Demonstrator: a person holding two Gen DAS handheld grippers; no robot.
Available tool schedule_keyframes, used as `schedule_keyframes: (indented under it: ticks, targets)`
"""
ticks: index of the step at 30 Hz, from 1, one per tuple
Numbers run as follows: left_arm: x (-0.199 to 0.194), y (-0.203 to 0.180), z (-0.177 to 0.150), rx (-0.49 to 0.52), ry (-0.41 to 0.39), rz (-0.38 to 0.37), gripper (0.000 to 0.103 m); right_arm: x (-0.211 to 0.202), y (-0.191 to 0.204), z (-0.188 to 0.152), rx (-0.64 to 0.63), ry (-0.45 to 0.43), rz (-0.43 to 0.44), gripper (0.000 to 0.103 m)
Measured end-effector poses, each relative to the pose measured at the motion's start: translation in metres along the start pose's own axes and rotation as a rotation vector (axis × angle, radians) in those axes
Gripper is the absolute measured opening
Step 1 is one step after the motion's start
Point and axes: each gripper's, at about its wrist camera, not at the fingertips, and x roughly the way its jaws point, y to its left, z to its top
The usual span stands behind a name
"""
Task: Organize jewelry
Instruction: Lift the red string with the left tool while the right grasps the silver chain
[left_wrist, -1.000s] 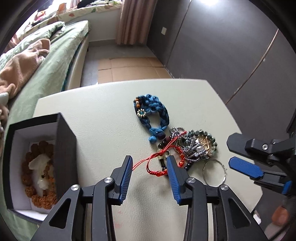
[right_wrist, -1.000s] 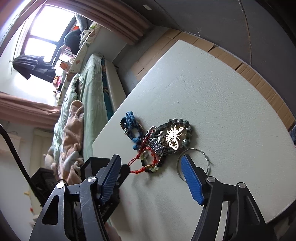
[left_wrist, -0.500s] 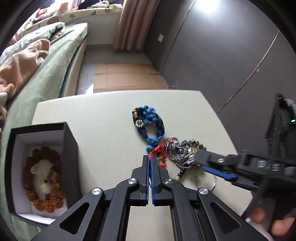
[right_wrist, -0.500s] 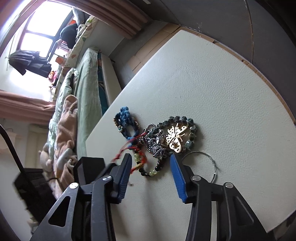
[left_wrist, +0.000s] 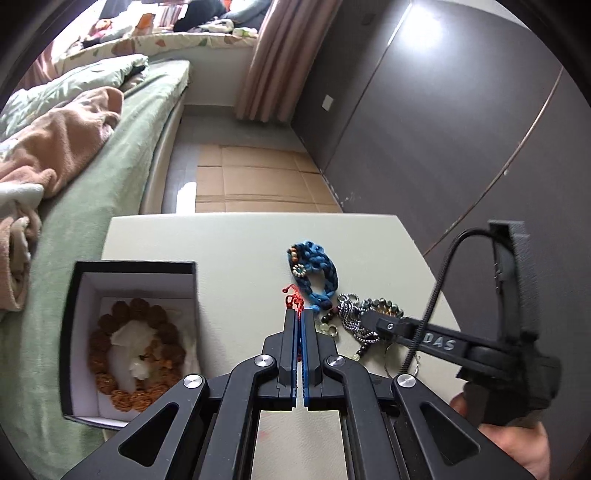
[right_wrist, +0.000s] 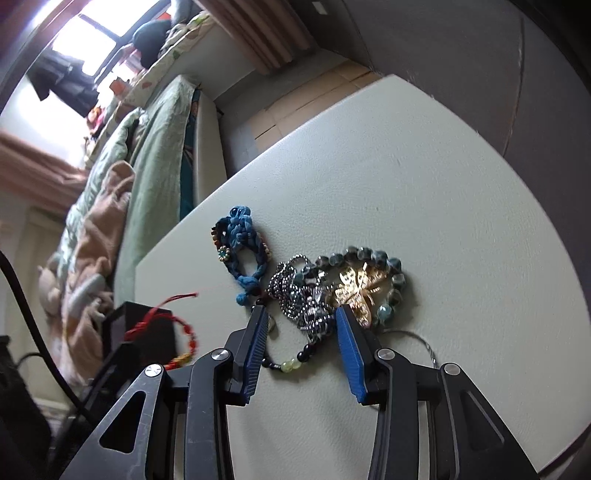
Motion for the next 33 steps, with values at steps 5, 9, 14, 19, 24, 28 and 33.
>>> schedule_keyframes:
  ticks: [5,9,14,19,24,28,33]
  targets:
    - [-0.017,0.009,0.000,-0.022,-0.032,-0.005,0.001,0.005,0.002,-0.002,-0.037,0.004,-0.030,0.017]
    - [-0.033,0.015,0.001,-0.034,-0.066,-0.006,0.001,-0.005,0.004,-0.005,-0.053,-0.022,-0.016,0.017]
    - [-0.051,0.027,0.002,-0.058,-0.110,-0.005,0.001,-0.032,0.006,-0.008,-0.054,-0.097,0.046,0.016]
    - [-0.063,0.039,0.004,-0.085,-0.140,0.001,0.001,-0.053,0.012,-0.010,-0.067,-0.159,0.108,0.016]
    - [-0.075,0.050,0.004,-0.112,-0.177,0.015,0.001,-0.076,0.027,-0.011,-0.080,-0.226,0.192,0.016]
    - [-0.079,0.060,0.003,-0.134,-0.193,0.042,0.001,-0.093,0.040,-0.015,-0.091,-0.266,0.280,0.016]
    - [-0.081,0.066,0.001,-0.142,-0.203,0.070,0.001,-0.111,0.063,-0.023,-0.140,-0.309,0.385,0.016]
